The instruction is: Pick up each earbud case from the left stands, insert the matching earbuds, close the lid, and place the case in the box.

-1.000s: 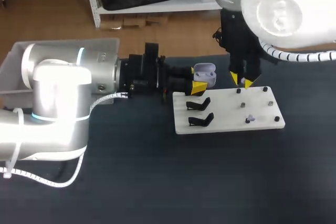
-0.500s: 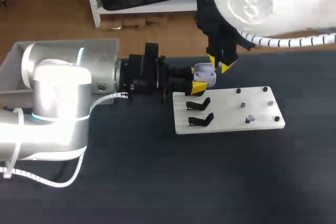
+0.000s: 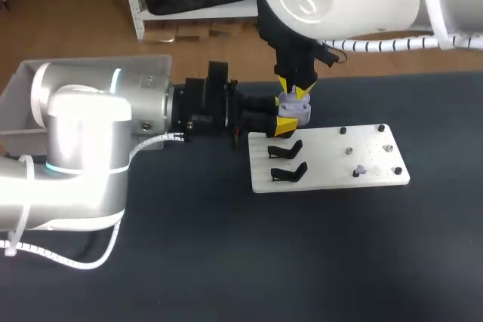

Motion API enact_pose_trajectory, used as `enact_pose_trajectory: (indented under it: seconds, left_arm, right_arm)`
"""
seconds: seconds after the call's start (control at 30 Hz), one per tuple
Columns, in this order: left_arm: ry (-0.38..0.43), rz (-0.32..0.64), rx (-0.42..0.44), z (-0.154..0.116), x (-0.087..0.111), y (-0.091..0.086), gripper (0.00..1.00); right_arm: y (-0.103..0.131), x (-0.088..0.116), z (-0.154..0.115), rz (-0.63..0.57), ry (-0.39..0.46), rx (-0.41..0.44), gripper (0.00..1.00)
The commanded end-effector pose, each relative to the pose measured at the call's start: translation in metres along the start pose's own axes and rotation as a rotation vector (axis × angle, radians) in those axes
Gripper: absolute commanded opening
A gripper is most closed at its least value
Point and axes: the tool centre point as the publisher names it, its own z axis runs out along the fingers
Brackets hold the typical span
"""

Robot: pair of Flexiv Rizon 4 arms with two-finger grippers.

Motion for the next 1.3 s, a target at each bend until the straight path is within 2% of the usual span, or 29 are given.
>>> enact_pose_trajectory:
  seconds: [0.03, 0.4, 1.3]
  left_arm:
    - [-0.009, 0.005, -0.006, 0.000, 0.002, -0.001, 0.00]
    - [-0.009, 0.005, -0.006, 0.000, 0.002, -0.001, 0.00]
    - [-0.009, 0.005, -0.006, 0.000, 0.002, -0.001, 0.00]
  right_arm:
    - [0.001, 0.002, 0.004, 0.000, 0.004, 0.001, 0.00]
    - [-0.005, 0.002, 0.012, 0.019, 0.012, 0.012, 0.00]
    - [-0.003, -0.002, 0.021, 0.029, 0.021, 0.023, 0.00]
